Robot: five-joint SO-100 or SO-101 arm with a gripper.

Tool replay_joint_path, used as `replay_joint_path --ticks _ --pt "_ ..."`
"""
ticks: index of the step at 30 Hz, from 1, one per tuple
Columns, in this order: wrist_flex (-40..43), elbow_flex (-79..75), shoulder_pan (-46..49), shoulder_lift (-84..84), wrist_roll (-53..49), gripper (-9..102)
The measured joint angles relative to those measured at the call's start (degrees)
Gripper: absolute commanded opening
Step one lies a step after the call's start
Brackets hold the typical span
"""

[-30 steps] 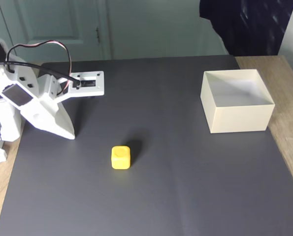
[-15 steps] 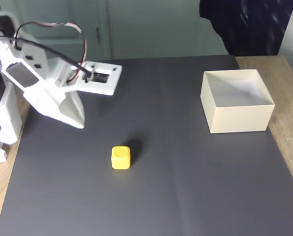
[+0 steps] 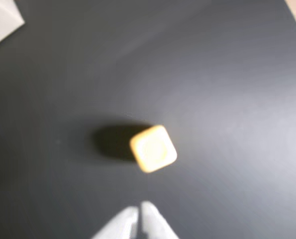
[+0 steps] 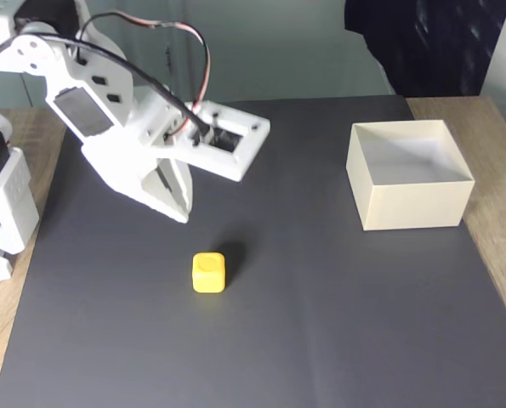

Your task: Grasp a cube block and put it in the white box.

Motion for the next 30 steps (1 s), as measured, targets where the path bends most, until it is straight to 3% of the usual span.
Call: replay_joint_path --ticks 10,30 --pt "-8.09 0.00 4.92 -8.09 3.34 14" --pt "-13.01 2.02 8.53 -14.06 4.92 30"
